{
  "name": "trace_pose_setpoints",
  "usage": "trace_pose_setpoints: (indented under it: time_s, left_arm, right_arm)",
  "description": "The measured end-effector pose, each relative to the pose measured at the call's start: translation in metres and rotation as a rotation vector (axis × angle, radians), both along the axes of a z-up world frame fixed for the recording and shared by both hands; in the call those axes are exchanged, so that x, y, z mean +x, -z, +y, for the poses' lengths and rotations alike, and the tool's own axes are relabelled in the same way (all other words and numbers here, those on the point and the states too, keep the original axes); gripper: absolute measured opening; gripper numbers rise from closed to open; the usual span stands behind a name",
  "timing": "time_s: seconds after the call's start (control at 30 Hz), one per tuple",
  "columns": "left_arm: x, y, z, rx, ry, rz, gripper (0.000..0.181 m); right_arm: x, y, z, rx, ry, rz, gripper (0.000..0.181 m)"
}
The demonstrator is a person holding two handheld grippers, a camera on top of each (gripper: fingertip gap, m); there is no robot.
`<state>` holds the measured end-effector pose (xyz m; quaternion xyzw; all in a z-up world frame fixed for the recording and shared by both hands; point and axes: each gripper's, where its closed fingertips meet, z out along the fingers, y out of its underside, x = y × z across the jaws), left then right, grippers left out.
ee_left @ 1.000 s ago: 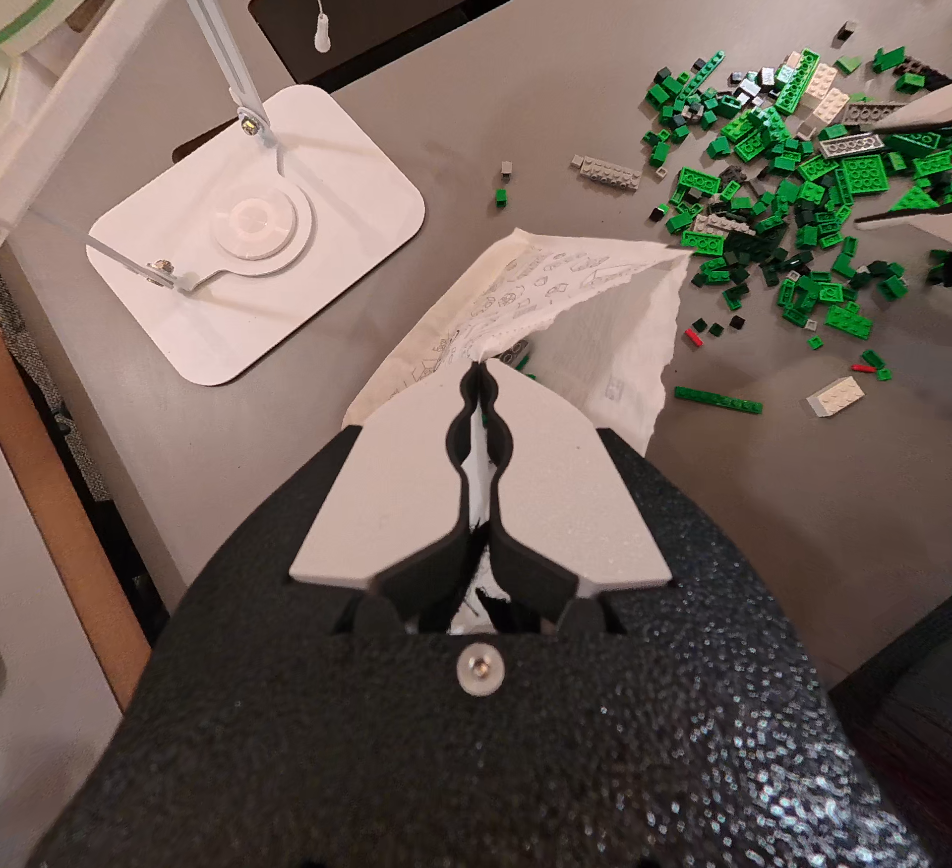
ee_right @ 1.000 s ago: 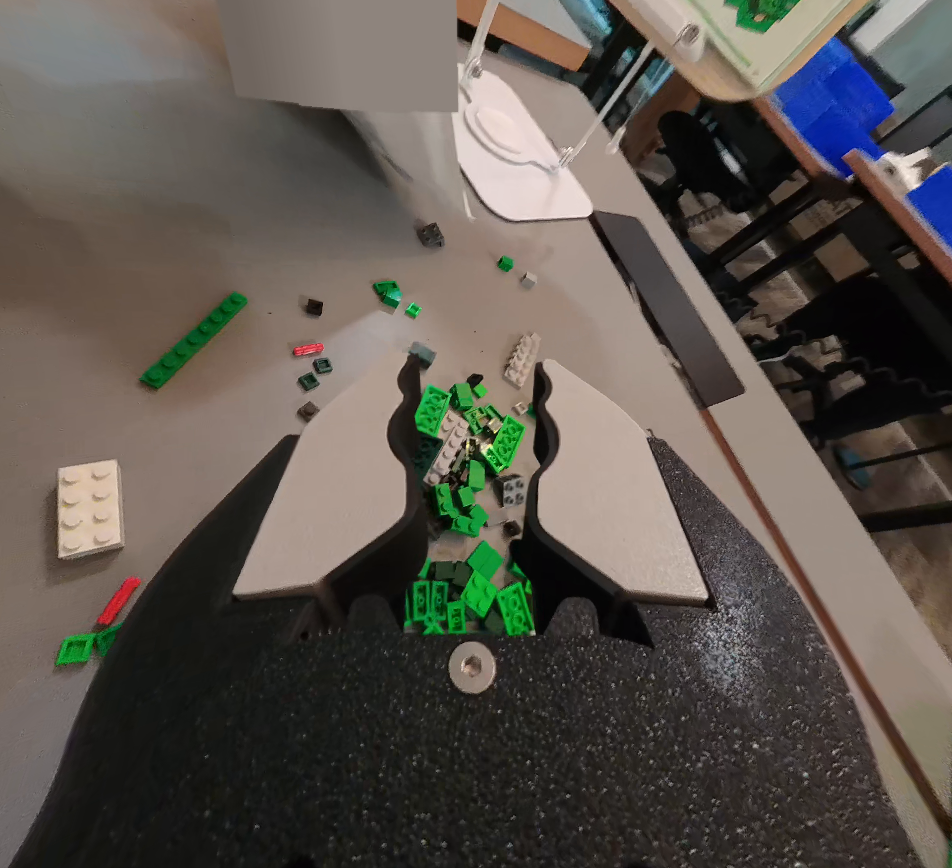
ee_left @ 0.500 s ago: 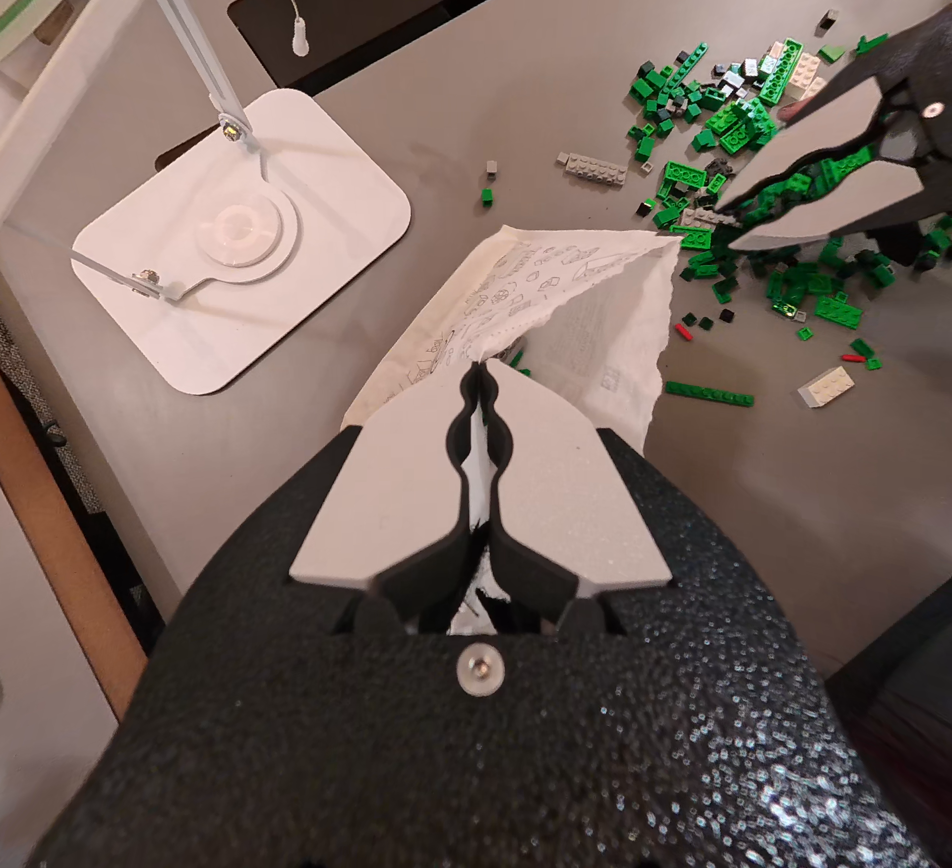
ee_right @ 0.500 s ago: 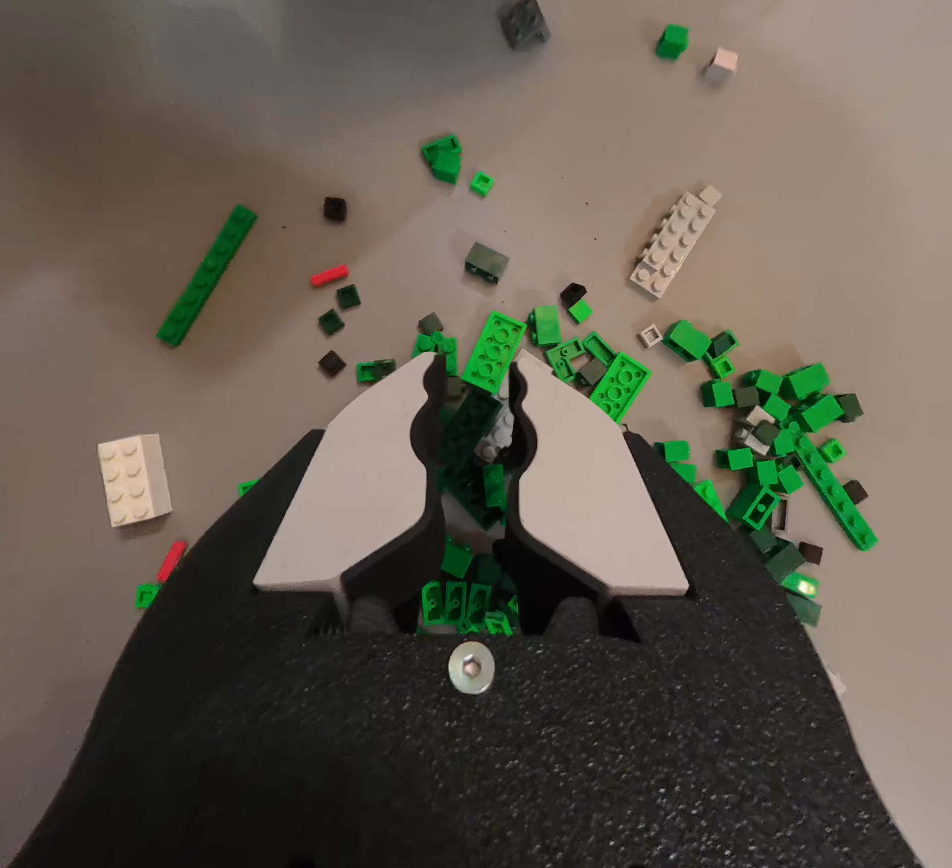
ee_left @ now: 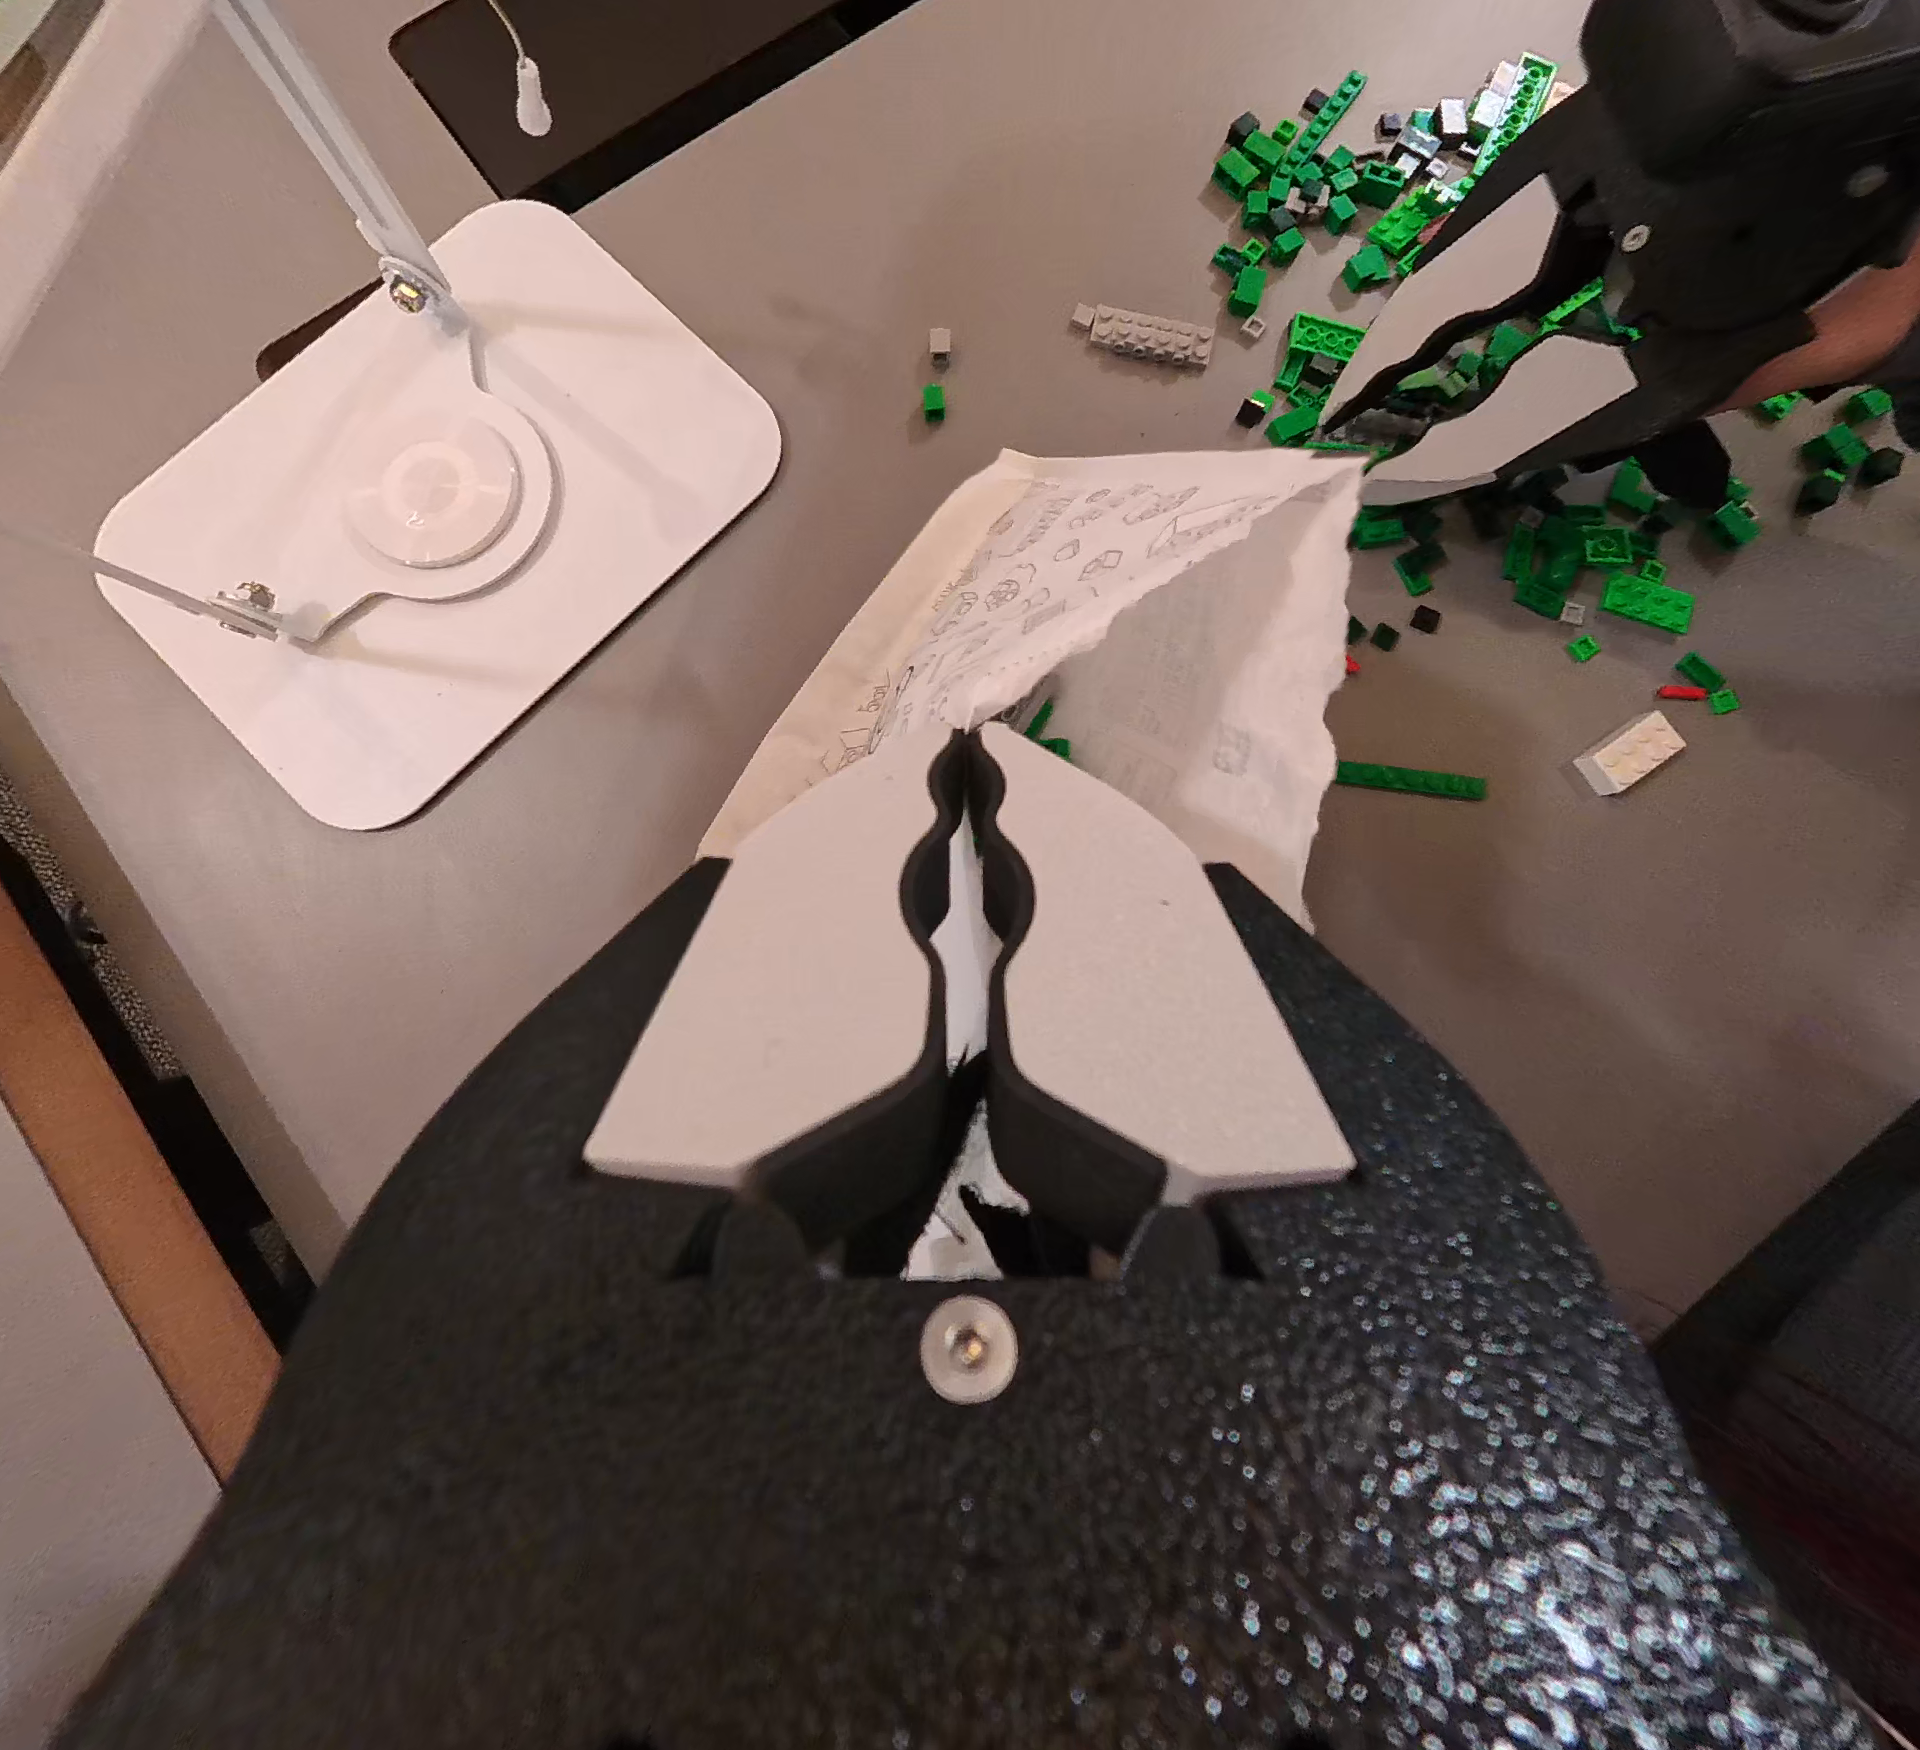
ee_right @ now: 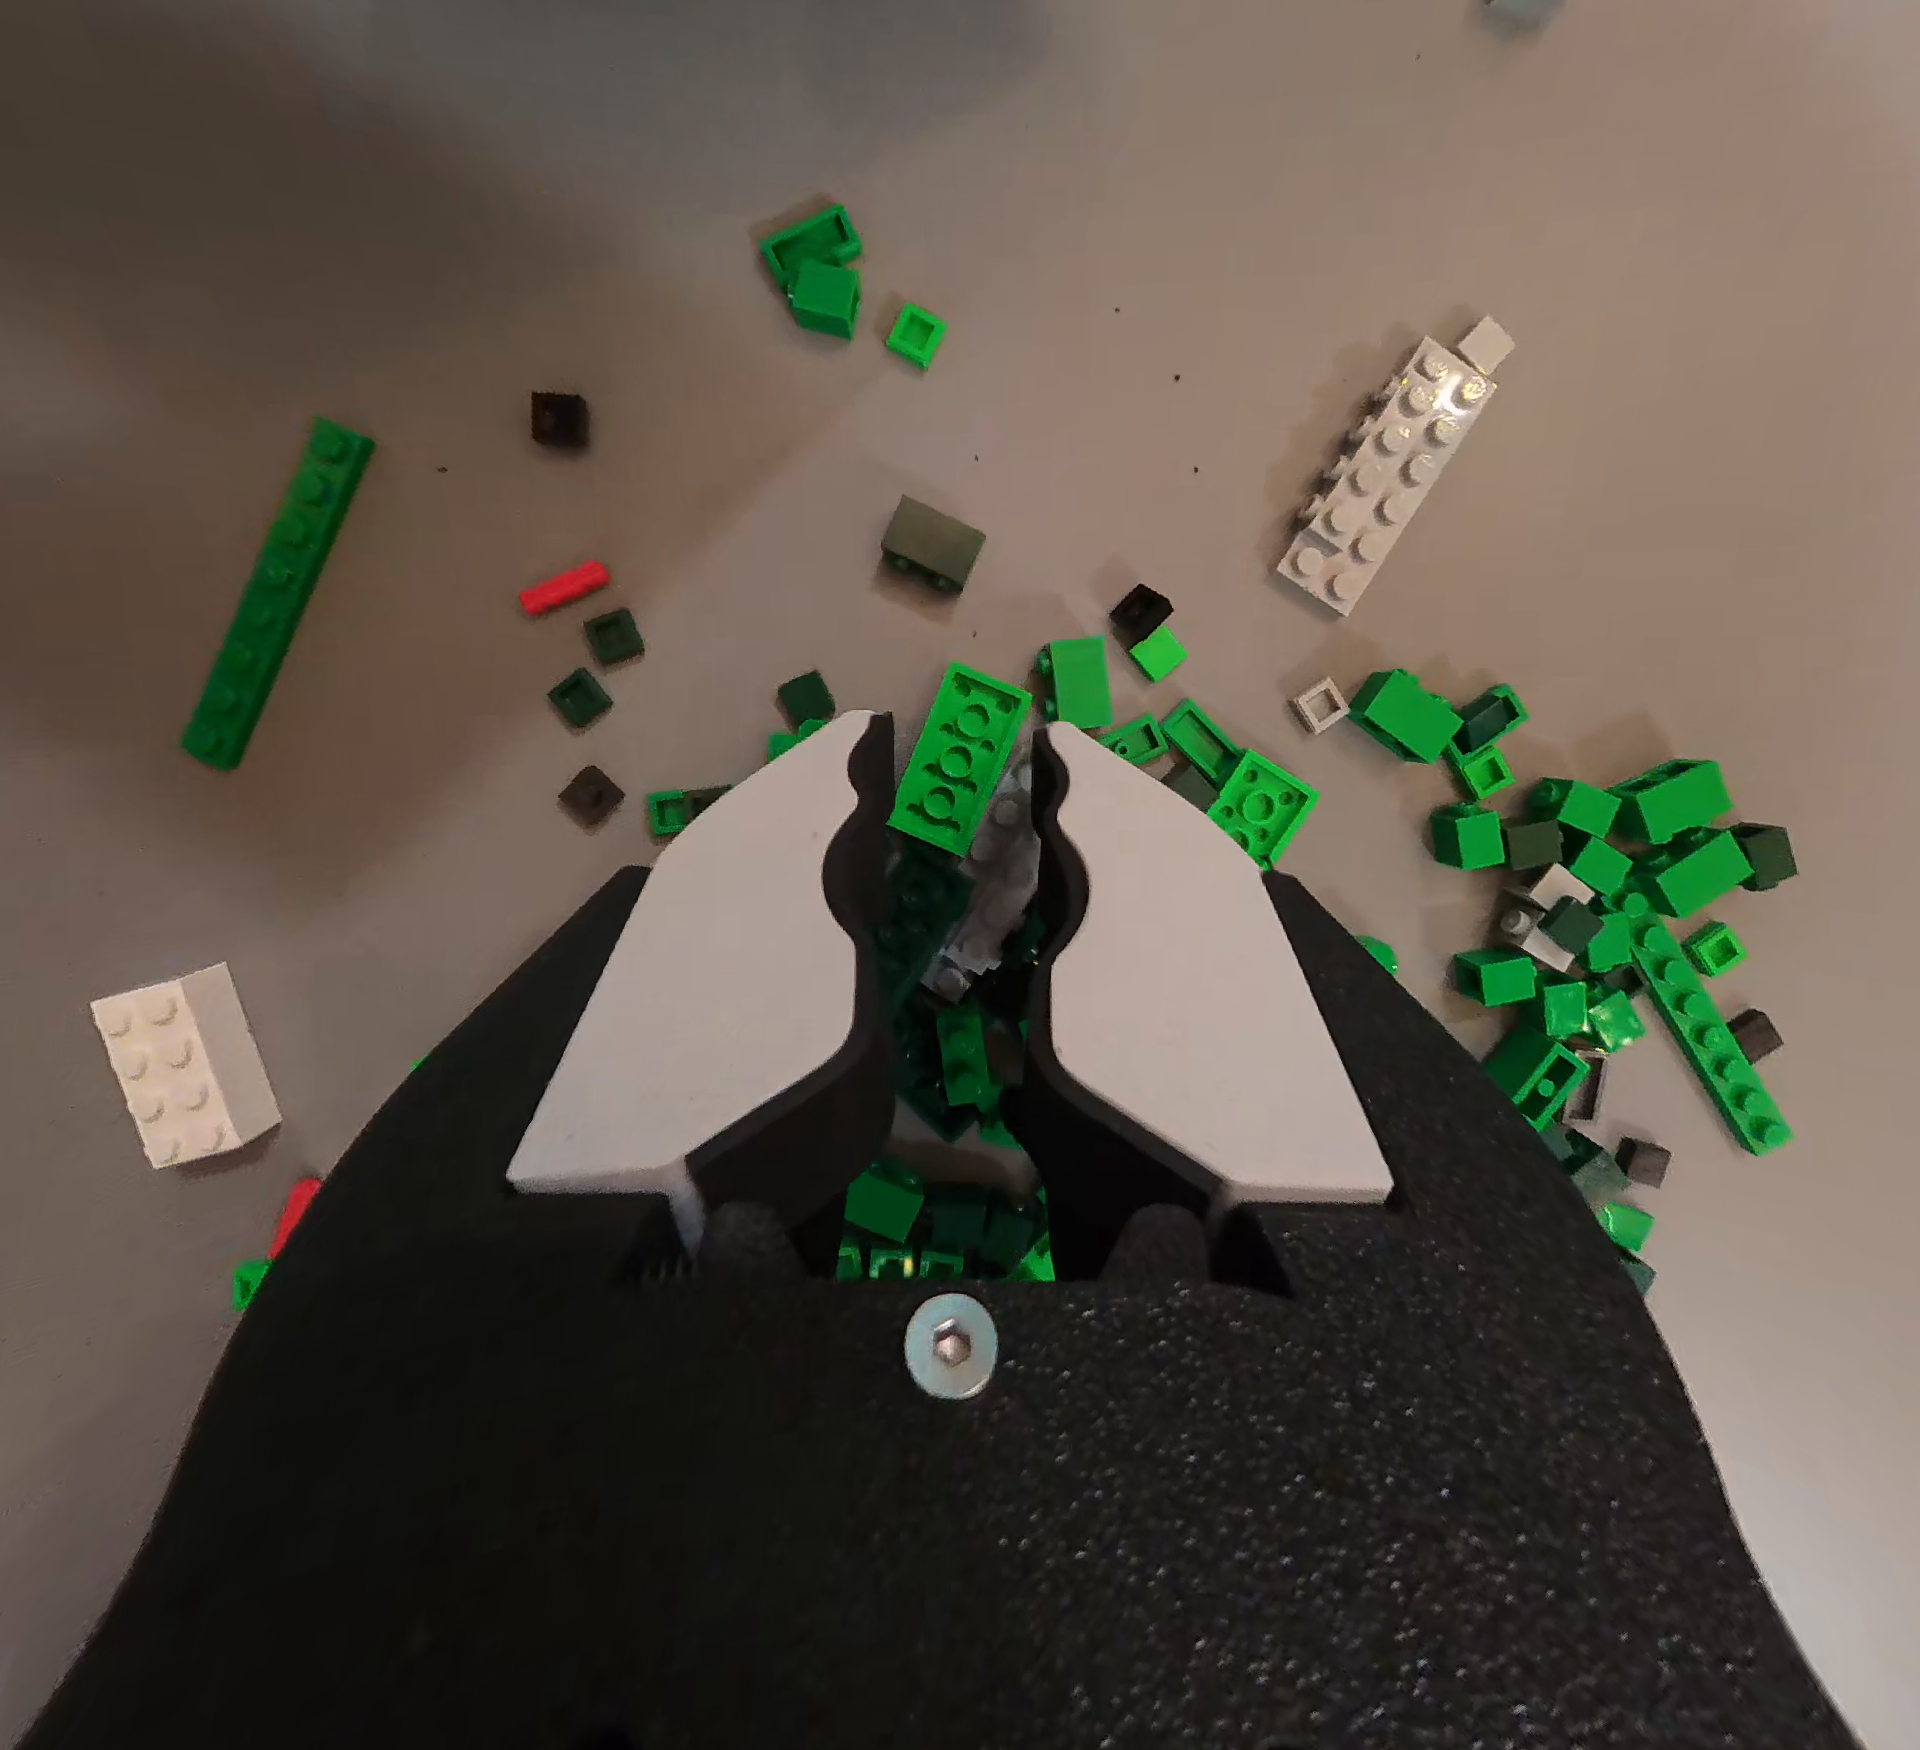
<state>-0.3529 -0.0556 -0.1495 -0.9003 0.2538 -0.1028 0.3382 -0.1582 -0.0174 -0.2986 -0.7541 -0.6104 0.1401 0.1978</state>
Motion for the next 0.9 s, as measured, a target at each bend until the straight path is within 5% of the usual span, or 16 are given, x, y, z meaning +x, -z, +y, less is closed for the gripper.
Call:
trace_pose_setpoints:
  time_s: [0.67, 0.8, 0.9]
  left_arm:
    - [0.000, 0.001, -0.001, -0.008, 0.006, 0.003, 0.000]
    - [-0.004, -0.001, -0.001, 0.000, -0.009, -0.008, 0.000]
    - [-0.006, -0.002, -0.001, 0.003, -0.016, -0.015, 0.000]
  right_arm:
    - [-0.005, 0.001, -0.001, 0.104, -0.051, -0.052, 0.016]
    - [-0.015, -0.027, 0.002, 0.197, -0.032, 0.106, 0.016]
    - [-0.032, -0.065, -0.007, 0.165, -0.036, 0.424, 0.016]
